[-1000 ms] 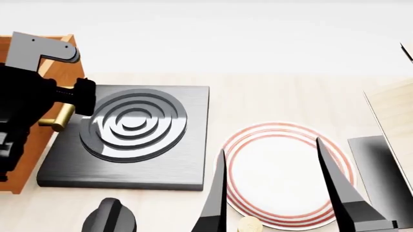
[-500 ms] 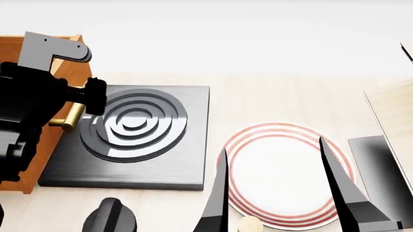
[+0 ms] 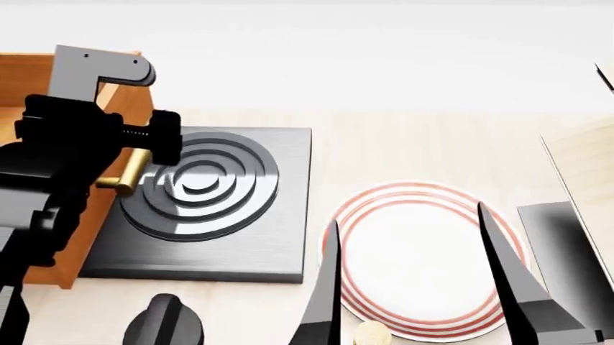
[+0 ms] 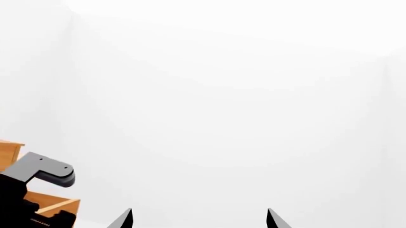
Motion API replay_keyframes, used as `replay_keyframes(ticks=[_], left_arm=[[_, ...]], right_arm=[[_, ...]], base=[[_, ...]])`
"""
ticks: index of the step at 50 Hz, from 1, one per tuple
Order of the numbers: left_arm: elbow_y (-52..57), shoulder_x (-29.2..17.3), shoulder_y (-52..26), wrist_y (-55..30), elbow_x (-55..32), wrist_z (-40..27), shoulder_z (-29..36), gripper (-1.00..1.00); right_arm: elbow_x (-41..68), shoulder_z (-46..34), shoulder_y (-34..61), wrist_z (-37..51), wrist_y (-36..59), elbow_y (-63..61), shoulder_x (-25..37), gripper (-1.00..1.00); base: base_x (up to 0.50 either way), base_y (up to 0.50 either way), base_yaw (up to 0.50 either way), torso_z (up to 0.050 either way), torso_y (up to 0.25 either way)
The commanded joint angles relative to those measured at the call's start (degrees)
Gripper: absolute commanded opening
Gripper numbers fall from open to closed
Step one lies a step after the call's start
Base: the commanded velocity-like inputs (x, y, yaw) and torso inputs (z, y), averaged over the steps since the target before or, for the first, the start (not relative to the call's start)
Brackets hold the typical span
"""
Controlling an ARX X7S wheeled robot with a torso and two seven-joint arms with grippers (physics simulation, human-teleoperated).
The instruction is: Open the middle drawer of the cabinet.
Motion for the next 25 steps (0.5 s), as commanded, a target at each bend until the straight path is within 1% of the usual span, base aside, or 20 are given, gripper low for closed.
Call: replay_keyframes(ticks=[1,8,19,25], left_arm=[[-0.9,1.8,1.1,-0.6,-4.1,-0.8,-0.9,1.0],[-1.0,2.4,1.4,-0.6,-5.2,-1.4,-0.4,1.0],[-0.9,2.5,1.9,-0.2,-10.6,-2.3,4.0,1.0],[-0.9,2.5,1.8,-0.2,-14.9,-2.6,7.5,1.0]], right_arm=[[0.1,-0.1,0.0,0.1,-0.2,-0.1,0.1,1.0],[0.3,-0.1,0.1,0.2,-0.2,-0.1,0.2,1.0],[0.4,-0.2,0.2,0.2,-0.3,0.0,0.3,1.0],[0.5,-0.3,0.3,0.2,-0.4,0.2,0.3,1.0]], base=[[0.0,0.0,0.0,0.0,0.0],[0.0,0.0,0.0,0.0,0.0],[0.0,0.0,0.0,0.0,0.0],[0.0,0.0,0.0,0.0,0.0]])
